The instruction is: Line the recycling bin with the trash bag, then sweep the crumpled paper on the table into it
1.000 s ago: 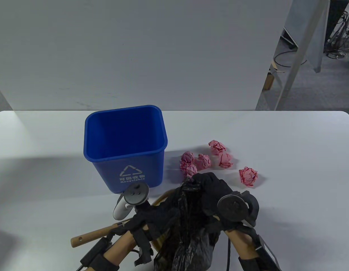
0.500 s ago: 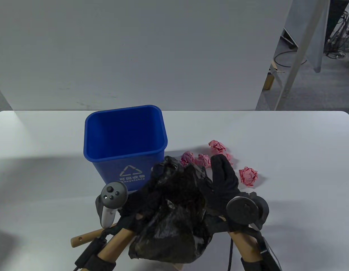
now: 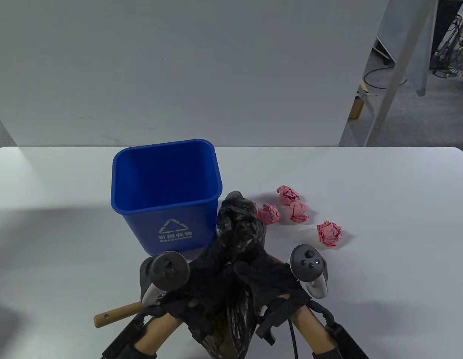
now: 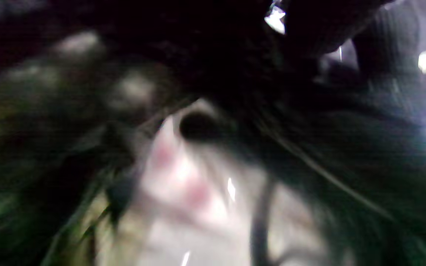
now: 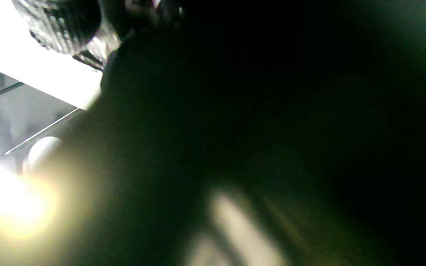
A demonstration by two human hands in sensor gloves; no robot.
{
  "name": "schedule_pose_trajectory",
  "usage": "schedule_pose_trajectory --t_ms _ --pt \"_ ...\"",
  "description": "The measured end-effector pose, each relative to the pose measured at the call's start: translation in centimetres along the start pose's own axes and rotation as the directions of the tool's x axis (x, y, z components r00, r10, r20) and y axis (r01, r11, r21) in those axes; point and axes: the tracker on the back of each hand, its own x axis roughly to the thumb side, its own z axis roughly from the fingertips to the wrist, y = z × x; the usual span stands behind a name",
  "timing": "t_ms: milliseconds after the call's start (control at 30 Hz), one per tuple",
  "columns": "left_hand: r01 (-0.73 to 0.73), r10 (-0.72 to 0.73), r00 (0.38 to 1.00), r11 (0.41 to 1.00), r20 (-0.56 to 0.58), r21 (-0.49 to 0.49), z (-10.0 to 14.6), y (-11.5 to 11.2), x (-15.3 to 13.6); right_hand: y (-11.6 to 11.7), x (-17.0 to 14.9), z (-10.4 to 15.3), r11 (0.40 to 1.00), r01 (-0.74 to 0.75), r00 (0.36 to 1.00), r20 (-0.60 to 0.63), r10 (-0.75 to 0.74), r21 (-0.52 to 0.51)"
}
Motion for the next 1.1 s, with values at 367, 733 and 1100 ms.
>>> schedule_pose_trajectory --t_ms 367,733,1100 --pt "0.148 -0.131 0.987 0.968 -0.093 0.203 0.6 2.1 -0.9 -3.1 0.1 0.6 0.940 -0.142 0.988 -0.102 0.116 -0.311" --pt "0.286 -0.122 0.940 0.790 -0.317 0.542 3.9 9.6 -3.4 -12.0 0.7 3.4 0.646 -0.598 0.797 -0.436 0.418 -0.474" --pt "0.316 -0.173 0.921 0.856 -0.348 0.409 3.2 9.0 -2.9 -13.3 0.0 4.1 0.588 -0.621 0.780 -0.483 0.398 -0.518"
